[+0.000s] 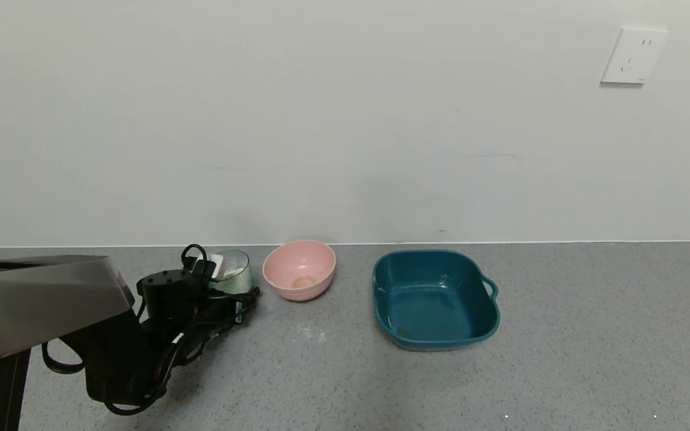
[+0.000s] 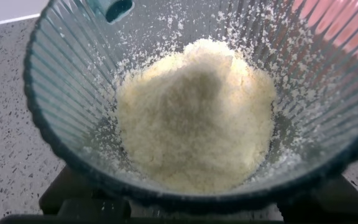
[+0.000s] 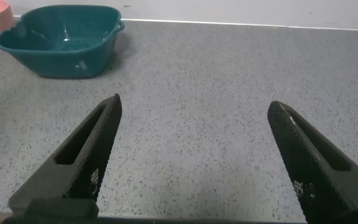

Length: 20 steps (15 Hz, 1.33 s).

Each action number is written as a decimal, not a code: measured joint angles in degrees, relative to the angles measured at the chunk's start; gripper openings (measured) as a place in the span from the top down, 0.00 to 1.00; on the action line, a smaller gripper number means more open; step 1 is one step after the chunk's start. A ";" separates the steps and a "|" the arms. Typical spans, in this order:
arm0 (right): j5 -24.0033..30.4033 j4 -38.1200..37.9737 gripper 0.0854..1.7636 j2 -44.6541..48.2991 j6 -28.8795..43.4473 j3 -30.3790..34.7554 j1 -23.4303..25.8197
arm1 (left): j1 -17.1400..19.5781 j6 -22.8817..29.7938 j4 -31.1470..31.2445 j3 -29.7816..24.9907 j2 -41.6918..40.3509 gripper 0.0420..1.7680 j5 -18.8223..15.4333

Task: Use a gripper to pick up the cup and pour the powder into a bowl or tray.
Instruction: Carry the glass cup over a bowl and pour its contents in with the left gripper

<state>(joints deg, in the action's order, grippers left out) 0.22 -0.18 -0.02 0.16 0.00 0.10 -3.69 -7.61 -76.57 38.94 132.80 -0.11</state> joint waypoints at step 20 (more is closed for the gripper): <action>0.00 0.02 0.03 0.02 0.02 0.00 0.00 | 2.65 -14.76 31.34 14.90 -14.77 0.27 0.33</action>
<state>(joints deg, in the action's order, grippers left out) 0.22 -0.16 0.00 0.18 0.00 0.10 -1.05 -22.37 -45.23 53.83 118.03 0.22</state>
